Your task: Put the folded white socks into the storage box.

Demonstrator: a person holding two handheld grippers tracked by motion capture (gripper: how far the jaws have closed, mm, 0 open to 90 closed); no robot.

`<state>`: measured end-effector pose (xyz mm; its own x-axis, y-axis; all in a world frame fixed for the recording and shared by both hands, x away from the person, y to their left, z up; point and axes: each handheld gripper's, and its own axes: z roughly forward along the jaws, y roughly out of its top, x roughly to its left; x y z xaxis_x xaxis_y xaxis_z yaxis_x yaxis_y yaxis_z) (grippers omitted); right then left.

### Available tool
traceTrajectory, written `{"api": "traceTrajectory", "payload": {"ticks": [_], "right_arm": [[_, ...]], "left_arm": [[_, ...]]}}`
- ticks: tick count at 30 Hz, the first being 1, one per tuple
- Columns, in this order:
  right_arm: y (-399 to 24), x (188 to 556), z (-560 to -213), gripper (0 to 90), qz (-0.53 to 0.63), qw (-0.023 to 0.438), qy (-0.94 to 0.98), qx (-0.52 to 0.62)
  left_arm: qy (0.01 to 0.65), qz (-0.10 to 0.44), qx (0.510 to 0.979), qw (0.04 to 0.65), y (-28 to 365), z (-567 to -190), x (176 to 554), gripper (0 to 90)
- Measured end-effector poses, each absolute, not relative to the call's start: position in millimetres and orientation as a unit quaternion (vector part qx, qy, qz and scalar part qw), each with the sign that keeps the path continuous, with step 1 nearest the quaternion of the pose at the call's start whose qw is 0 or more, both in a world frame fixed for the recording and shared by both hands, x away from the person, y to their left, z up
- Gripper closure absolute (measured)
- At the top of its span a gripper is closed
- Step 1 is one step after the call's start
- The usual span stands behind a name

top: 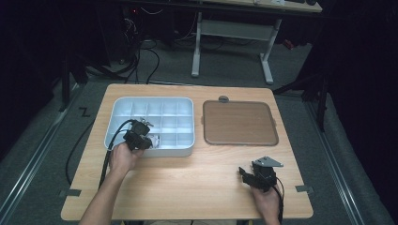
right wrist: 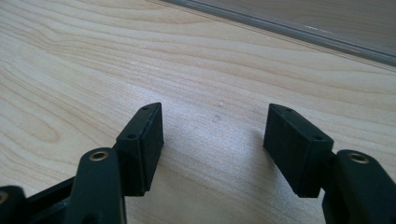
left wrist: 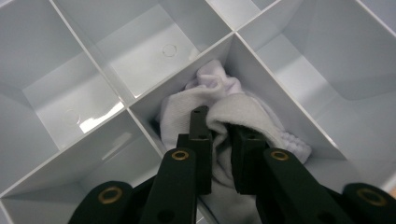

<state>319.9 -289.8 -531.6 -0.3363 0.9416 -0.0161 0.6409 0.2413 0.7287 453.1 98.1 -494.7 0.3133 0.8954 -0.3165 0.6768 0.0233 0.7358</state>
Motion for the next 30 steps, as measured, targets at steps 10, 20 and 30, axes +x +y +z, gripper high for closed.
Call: {"api": "traceTrajectory", "payload": {"ticks": [10, 20, 30], "right_arm": [[-289.8, 319.9, -531.6, 38.1, 0.32, 0.235, 0.752, 0.526], [-289.8, 319.9, -531.6, 38.1, 0.32, 0.235, 0.752, 0.526], [-289.8, 319.9, -531.6, 38.0, 0.32, 0.235, 0.752, 0.526]], "left_arm": [[0.575, 0.136, 0.683, 0.429, 92.8, -492.5, 449.8, 75.1], [0.58, 0.14, 0.685, 0.418, 85.2, -494.3, 448.8, 65.3], [0.602, 0.116, 0.661, 0.432, 91.3, -486.0, 451.5, 53.3]]}}
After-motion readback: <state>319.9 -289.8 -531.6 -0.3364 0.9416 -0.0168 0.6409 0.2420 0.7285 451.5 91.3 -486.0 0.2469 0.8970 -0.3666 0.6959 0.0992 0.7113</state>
